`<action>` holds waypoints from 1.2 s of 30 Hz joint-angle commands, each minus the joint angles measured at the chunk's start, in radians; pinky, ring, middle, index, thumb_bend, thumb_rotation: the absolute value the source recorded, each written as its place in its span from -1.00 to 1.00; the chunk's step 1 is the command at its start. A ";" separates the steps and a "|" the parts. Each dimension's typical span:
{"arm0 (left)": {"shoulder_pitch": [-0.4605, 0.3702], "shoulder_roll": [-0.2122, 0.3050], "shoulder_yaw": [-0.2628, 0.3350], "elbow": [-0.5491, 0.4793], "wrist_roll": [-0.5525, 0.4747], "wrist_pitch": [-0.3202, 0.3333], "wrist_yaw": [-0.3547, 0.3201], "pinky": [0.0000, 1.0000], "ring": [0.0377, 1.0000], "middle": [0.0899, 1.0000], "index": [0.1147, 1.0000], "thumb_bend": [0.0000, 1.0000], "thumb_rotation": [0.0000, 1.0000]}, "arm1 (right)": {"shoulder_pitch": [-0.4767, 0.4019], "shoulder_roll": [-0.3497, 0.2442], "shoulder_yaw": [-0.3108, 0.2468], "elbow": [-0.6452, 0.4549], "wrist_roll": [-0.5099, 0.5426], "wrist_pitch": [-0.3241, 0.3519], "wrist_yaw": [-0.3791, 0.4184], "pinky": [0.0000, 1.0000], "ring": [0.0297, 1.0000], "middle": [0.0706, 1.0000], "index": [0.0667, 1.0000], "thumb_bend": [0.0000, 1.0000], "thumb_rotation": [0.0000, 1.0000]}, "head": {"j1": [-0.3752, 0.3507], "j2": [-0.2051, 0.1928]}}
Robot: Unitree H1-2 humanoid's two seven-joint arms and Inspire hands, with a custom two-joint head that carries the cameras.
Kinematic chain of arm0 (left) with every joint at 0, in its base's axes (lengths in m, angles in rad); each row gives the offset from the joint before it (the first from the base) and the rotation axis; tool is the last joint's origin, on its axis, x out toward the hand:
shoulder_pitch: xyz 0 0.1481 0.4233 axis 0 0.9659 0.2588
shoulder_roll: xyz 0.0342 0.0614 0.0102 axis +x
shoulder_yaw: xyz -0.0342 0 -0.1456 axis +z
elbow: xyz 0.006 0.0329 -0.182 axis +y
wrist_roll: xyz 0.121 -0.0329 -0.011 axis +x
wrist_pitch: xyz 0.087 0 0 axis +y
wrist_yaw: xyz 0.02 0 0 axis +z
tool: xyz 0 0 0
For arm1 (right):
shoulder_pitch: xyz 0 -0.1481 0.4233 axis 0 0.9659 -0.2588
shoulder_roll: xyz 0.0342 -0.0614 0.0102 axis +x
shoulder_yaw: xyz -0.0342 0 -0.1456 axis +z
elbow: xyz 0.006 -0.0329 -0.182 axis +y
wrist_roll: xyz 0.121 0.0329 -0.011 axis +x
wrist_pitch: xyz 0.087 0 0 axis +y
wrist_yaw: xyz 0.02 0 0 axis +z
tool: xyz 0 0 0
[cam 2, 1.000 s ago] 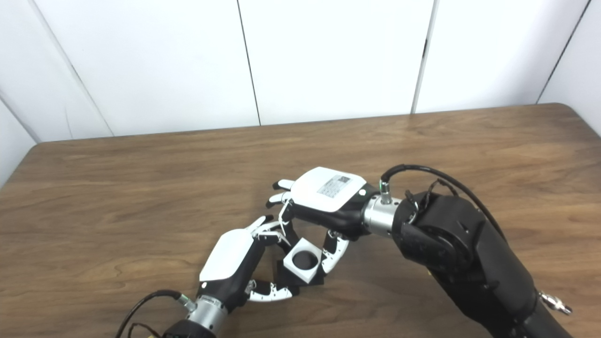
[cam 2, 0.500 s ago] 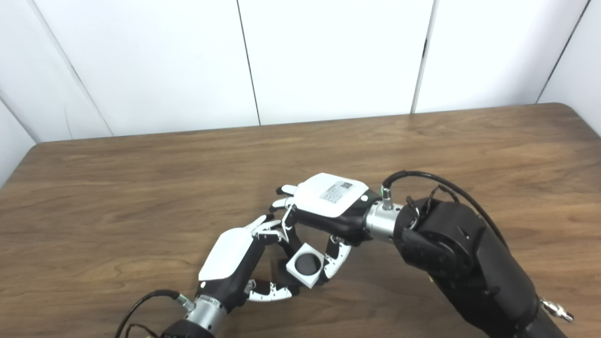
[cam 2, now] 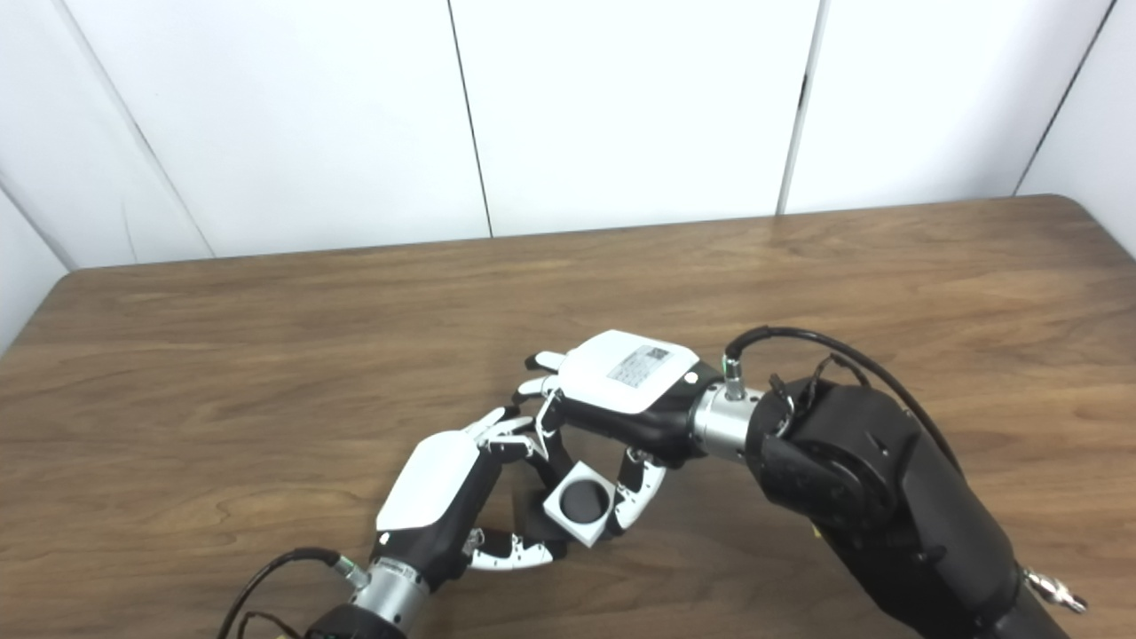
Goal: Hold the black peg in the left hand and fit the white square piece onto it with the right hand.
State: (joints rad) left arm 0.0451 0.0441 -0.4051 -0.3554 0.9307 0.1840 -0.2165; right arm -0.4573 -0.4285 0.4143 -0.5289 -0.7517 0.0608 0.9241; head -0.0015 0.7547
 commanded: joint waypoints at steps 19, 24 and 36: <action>-0.024 0.004 -0.003 -0.033 0.034 0.032 -0.053 0.78 0.92 0.71 -0.15 0.01 -0.84 | -0.012 -0.008 -0.028 -0.001 0.019 -0.005 -0.031 0.83 0.95 0.79 0.21 0.91 -0.42 | 0.008 0.004; -0.029 0.010 -0.007 -0.027 0.044 0.039 -0.069 0.80 0.92 0.71 -0.15 0.01 -0.84 | -0.014 -0.009 -0.034 0.000 0.023 0.000 -0.025 0.84 0.96 0.80 0.19 0.89 -0.45 | 0.009 0.003; -0.038 0.026 -0.011 -0.029 0.062 0.063 -0.139 0.81 0.95 0.75 0.13 0.28 -0.30 | -0.021 -0.011 -0.042 0.001 0.027 0.000 -0.022 0.84 0.95 0.79 0.17 0.88 -0.46 | 0.011 0.001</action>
State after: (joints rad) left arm 0.0173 0.0590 -0.4132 -0.3674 0.9720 0.2341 -0.3348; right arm -0.4366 -0.4334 0.3899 -0.5170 -0.7343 0.0627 0.9185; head 0.0077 0.7547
